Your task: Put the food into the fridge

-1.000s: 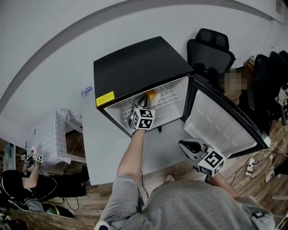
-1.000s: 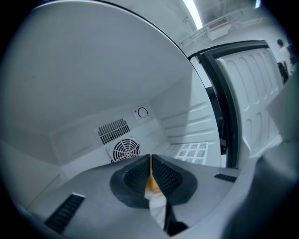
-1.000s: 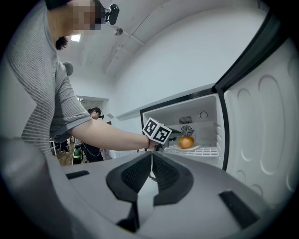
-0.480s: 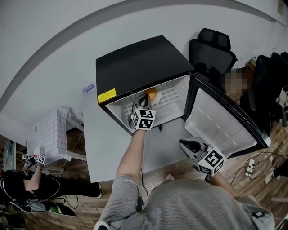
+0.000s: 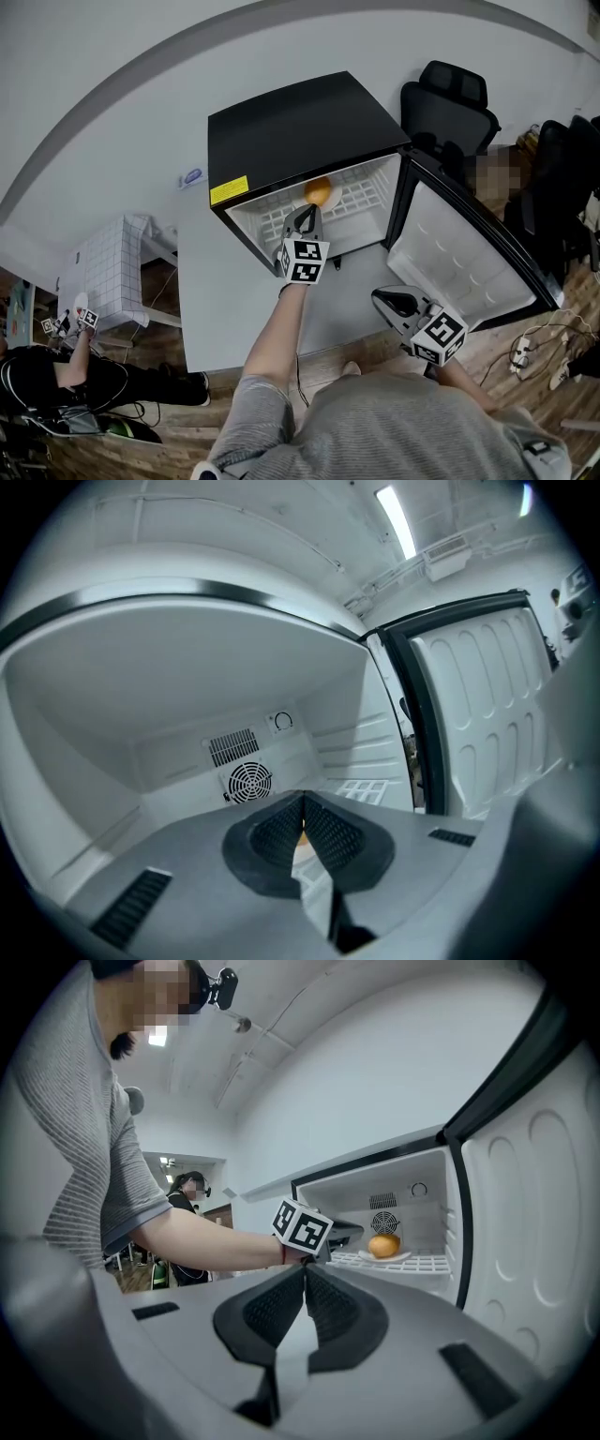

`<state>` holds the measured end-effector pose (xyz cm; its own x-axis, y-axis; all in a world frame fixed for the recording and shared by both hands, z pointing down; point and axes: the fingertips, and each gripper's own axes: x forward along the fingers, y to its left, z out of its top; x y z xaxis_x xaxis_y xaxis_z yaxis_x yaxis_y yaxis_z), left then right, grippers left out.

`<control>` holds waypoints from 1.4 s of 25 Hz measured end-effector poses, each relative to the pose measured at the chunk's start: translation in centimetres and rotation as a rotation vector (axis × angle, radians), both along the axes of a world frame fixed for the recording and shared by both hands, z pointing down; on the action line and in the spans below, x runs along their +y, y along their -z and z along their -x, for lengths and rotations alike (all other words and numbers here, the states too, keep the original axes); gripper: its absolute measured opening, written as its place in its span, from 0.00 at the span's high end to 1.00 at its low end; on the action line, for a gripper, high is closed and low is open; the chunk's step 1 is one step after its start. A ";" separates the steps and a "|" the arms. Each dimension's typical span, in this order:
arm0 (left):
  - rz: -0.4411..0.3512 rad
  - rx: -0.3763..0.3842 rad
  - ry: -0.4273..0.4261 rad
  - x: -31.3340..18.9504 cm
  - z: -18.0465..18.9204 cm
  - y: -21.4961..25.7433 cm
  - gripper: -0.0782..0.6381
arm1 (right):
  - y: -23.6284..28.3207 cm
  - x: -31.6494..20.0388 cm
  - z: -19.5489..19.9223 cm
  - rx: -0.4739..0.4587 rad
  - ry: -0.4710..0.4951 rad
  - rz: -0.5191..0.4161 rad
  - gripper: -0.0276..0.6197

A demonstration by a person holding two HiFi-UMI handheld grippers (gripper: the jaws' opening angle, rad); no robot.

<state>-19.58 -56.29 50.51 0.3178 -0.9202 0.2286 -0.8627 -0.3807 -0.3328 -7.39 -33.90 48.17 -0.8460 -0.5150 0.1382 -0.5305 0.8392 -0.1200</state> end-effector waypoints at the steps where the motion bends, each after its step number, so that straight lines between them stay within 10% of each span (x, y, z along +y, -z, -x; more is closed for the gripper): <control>1: -0.004 0.011 -0.004 0.6 -0.1 0.1 0.87 | 0.0 0.0 0.0 -0.001 0.002 -0.001 0.94; 35: -0.040 0.207 -0.128 18.8 -4.8 1.4 0.87 | -0.1 2.6 1.4 -0.024 0.043 -0.014 0.94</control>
